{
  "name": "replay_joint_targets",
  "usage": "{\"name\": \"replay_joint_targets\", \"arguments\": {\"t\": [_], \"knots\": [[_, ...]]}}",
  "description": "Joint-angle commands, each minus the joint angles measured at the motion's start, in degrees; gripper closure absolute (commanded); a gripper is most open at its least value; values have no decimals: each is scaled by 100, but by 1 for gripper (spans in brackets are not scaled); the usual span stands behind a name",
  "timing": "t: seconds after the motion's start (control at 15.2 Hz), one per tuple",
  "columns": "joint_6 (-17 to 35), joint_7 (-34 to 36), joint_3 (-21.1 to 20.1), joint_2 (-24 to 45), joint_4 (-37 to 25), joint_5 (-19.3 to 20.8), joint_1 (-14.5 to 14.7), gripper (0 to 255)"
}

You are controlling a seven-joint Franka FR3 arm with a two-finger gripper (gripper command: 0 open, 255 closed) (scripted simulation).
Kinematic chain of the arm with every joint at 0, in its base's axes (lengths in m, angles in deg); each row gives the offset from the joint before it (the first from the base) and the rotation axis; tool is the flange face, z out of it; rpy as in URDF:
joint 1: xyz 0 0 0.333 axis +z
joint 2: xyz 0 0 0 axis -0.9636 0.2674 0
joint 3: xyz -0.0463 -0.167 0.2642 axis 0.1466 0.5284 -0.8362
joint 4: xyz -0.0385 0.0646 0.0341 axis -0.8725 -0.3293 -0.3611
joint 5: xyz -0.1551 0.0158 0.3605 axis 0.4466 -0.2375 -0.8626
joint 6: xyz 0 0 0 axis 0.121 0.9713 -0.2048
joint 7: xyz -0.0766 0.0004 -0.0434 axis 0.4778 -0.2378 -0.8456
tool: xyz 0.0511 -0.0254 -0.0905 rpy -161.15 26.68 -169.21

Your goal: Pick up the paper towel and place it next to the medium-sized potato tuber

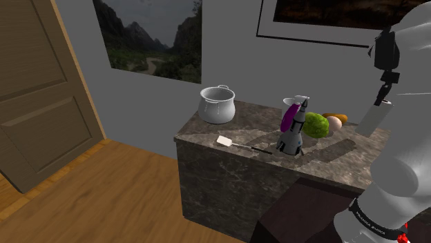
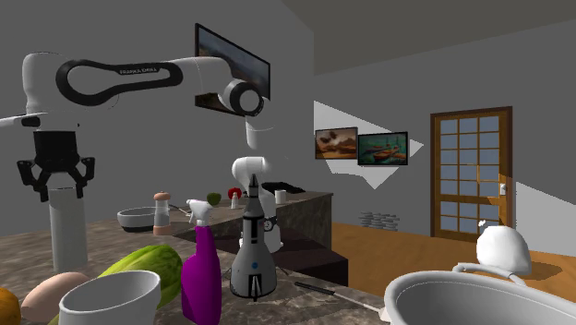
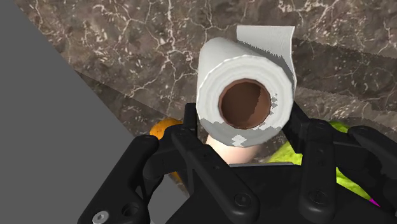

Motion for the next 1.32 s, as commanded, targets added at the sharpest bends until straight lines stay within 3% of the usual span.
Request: {"name": "replay_joint_targets", "arguments": {"t": [0.0, 0.26, 0.79, 0.86, 1.25], "knots": [[127, -20, -33, 51, 93, -47, -8, 255], [381, -73, -101, 152, 285, -145, -29, 255], [395, -76, -105, 158, 295, -151, -31, 255], [395, -76, -105, 158, 295, -151, -31, 0], [226, -42, -73, 115, 149, -102, -31, 0]]}}
